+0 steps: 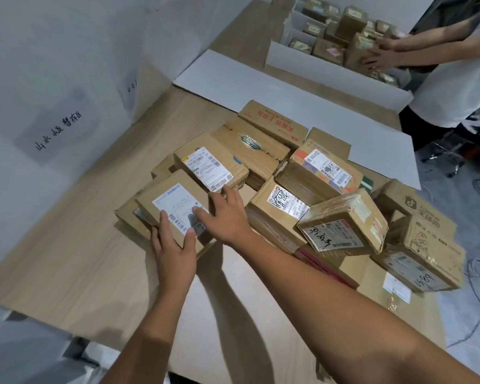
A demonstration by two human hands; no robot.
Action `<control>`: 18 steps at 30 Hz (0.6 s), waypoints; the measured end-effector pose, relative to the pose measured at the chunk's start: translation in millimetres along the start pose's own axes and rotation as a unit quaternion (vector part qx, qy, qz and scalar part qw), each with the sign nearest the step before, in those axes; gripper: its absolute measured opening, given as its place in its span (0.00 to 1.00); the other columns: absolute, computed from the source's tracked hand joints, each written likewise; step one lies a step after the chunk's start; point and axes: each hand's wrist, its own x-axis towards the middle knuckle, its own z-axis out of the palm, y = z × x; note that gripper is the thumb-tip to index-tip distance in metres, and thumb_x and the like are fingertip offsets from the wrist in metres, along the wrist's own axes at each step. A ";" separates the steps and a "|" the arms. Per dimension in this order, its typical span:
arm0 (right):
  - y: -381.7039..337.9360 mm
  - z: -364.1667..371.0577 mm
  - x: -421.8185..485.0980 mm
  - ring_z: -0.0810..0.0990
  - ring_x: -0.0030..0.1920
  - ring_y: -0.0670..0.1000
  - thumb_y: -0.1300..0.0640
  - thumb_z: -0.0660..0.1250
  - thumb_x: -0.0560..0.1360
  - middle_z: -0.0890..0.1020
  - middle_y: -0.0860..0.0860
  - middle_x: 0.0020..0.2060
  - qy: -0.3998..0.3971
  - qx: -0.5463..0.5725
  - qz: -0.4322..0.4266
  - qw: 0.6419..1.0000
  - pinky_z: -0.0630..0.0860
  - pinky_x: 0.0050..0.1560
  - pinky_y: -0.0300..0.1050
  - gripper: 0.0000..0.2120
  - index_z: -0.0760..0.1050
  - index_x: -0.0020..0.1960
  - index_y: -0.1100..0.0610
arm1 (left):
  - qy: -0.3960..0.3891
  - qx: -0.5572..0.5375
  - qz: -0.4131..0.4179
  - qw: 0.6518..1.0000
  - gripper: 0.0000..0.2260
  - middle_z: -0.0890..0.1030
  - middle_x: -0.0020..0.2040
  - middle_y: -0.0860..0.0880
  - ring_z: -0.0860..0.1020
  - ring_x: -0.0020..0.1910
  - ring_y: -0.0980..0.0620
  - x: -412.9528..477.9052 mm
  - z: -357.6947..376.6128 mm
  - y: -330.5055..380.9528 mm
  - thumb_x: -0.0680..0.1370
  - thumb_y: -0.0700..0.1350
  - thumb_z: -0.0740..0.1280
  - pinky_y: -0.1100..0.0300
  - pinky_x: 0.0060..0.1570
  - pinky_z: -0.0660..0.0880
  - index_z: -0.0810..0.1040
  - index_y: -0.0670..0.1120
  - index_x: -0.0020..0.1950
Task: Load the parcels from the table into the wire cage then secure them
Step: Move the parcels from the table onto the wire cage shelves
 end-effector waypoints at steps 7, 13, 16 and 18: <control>6.3 -7.9 -12.3 0.37 0.82 0.59 0.32 0.60 0.79 0.47 0.52 0.84 -0.019 0.062 0.018 0.998 0.42 0.79 0.63 0.32 0.70 0.76 0.49 | 0.025 -0.043 -0.026 0.998 0.30 0.61 0.81 0.49 0.67 0.75 0.44 -9.5 2.0 3.6 0.84 0.51 0.64 0.57 0.61 0.65 0.53 0.62 0.82; 9.6 -21.2 -62.4 0.46 0.82 0.56 0.37 0.66 0.79 0.57 0.52 0.82 -0.002 0.190 -0.071 0.979 0.51 0.80 0.61 0.24 0.72 0.69 0.48 | 0.113 -0.134 -0.006 0.985 0.32 0.63 0.81 0.53 0.67 0.76 0.50 -69.2 -1.5 17.6 0.84 0.53 0.63 0.55 0.68 0.68 0.48 0.62 0.83; 10.7 -24.0 -91.3 0.67 0.71 0.48 0.41 0.70 0.78 0.72 0.47 0.67 -0.024 0.251 -0.147 0.956 0.68 0.69 0.51 0.17 0.72 0.60 0.48 | 0.175 -0.180 -0.014 0.968 0.34 0.61 0.79 0.61 0.71 0.71 0.59 -112.4 -8.1 16.2 0.84 0.54 0.65 0.67 0.64 0.70 0.48 0.61 0.83; 6.9 -23.4 -113.7 0.75 0.57 0.36 0.43 0.71 0.77 0.78 0.36 0.55 -0.078 0.297 -0.177 0.935 0.71 0.55 0.36 0.16 0.71 0.58 0.48 | 0.204 -0.209 -0.015 0.956 0.35 0.63 0.71 0.73 0.73 0.60 0.73 -140.6 -13.4 8.5 0.84 0.53 0.65 0.81 0.51 0.68 0.47 0.61 0.84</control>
